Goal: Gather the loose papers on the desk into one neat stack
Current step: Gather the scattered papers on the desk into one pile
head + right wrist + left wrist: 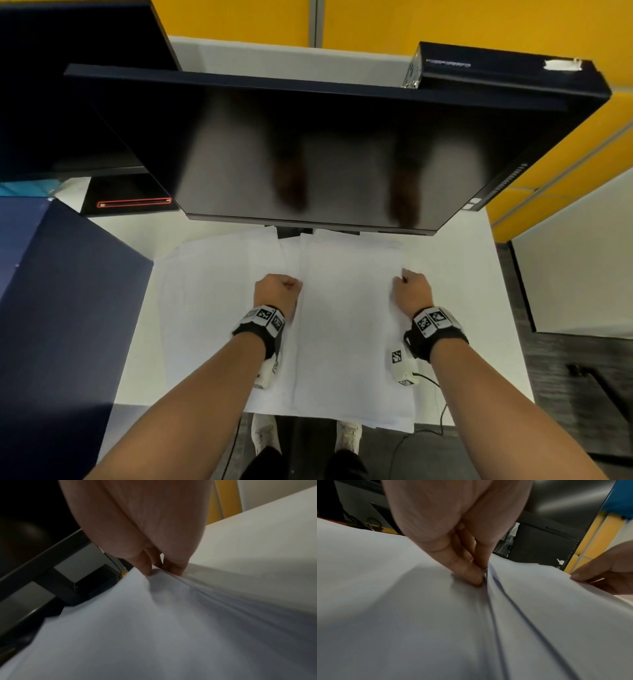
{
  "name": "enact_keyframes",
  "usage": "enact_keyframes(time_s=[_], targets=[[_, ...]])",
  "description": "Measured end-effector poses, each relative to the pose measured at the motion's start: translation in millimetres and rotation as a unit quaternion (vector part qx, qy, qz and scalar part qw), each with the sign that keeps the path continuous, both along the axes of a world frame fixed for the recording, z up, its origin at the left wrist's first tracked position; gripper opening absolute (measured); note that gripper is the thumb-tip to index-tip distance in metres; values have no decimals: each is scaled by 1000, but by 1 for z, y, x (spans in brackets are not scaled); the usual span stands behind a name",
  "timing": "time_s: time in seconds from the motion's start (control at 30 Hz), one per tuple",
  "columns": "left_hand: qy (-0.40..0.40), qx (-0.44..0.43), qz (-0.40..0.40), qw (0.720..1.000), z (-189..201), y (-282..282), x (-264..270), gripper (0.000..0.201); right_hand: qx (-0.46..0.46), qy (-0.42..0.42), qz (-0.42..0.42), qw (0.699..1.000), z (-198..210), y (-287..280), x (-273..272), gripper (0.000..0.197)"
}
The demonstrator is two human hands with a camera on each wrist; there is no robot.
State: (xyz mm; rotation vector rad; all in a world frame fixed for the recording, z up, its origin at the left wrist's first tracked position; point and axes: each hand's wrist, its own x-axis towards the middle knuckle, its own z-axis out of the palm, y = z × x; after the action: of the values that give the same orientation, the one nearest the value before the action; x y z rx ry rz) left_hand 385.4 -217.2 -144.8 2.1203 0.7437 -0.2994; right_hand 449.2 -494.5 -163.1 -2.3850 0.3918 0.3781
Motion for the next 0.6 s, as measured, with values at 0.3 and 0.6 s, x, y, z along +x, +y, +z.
enact_keyframes(time_s=[0.3,0.6], targets=[[103,43,-92,990,14,16,-51,44,-18,14,-82,996,5,-35,-46,23],[89,53,-93,990,14,2,-84,41,30,61,-48,997,8,-20,-81,54]])
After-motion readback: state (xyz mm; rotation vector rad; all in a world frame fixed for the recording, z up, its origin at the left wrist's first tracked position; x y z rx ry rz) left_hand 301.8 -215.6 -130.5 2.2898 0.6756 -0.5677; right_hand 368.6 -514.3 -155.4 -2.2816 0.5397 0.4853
